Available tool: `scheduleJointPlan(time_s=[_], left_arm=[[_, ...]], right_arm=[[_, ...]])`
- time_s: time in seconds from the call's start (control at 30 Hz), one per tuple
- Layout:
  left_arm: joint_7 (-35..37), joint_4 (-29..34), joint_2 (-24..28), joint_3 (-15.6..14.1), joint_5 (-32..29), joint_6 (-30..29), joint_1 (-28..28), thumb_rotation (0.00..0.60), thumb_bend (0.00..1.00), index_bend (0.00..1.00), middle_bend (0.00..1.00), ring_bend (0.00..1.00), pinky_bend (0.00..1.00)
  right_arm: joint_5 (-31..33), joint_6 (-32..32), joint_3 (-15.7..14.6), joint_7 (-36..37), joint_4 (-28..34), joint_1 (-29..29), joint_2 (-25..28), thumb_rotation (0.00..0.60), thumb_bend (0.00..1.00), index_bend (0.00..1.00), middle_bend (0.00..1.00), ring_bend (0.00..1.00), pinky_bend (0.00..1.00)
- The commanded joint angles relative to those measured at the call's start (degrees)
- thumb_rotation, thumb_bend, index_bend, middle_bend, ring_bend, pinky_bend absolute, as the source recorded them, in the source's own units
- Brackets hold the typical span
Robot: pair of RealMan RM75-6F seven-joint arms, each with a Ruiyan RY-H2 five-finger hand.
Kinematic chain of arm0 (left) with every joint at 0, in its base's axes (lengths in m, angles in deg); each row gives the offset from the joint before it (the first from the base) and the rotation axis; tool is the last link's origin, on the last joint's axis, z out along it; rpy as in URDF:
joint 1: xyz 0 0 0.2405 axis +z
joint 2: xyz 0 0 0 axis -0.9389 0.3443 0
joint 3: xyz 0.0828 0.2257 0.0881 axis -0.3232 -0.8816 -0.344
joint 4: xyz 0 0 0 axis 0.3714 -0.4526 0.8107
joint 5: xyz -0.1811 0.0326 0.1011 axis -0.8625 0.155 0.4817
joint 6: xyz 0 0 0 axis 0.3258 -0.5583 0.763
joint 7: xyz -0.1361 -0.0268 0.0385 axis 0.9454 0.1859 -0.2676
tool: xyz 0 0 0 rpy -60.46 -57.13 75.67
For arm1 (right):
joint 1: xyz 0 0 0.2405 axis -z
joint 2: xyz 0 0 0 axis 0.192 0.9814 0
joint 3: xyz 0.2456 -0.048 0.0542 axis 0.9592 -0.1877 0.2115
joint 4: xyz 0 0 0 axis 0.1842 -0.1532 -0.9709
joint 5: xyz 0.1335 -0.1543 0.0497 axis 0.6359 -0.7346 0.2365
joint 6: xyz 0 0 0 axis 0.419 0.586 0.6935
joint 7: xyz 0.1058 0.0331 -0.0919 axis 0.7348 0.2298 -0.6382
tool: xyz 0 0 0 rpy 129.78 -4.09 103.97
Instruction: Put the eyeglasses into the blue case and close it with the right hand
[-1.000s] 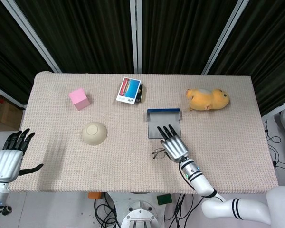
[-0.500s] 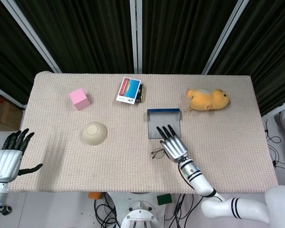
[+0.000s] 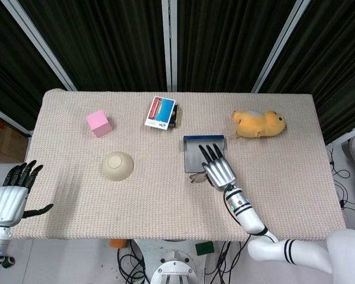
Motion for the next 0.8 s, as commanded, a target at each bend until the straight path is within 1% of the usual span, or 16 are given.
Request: scheduleJointPlan(time_s=[0.03,0.2,0.37,0.5,0.7,0.8], left_arm=[[0.2,-0.1,0.1,0.1,-0.2,0.2,0.0,0.449,0.02,0.09,0.00,0.00,0.07],[0.3,-0.4,0.3,0.1,-1.0,0.8,0.0,0.449,0.02,0.09,0.00,0.00,0.07],[0.6,-0.7,0.5,0.1,-1.8,0.9,0.4,0.451,0.02,0.09,0.00,0.00,0.07],[1.0,-1.3,0.3,0.0,-2.1,1.3,0.4,0.448,0.02,0.09,0.00,0.00,0.07],[1.3,-1.7,0.2,0.0,-1.8,1.3,0.3,0.448,0.02,0.09,0.00,0.00,0.07],[1.4,-1.8,0.2,0.0,-1.8,1.4,0.3,0.447,0.02,0.09,0.00,0.00,0.07]], right_arm=[[1.7,-2.2,3.1,2.7,-4.7,-2.4,-2.0,0.600,0.48,0.70,0.00,0.00,0.00],[3.2,-4.6,5.5,3.3,-11.3,-5.8,-5.0,0.600,0.48,0.70,0.00,0.00,0.00],[4.5,-5.3,8.6,5.3,-17.9,-8.9,-8.7,0.600,0.48,0.71,0.00,0.00,0.00],[7.2,-6.6,10.4,5.4,-22.0,-10.9,-11.3,0.600,0.48,0.72,0.00,0.00,0.00],[7.9,-6.1,10.7,4.6,-27.4,-12.7,-14.2,0.600,0.48,0.72,0.00,0.00,0.00],[7.4,-5.9,10.4,5.0,-29.2,-13.0,-15.0,0.600,0.48,0.71,0.00,0.00,0.00]])
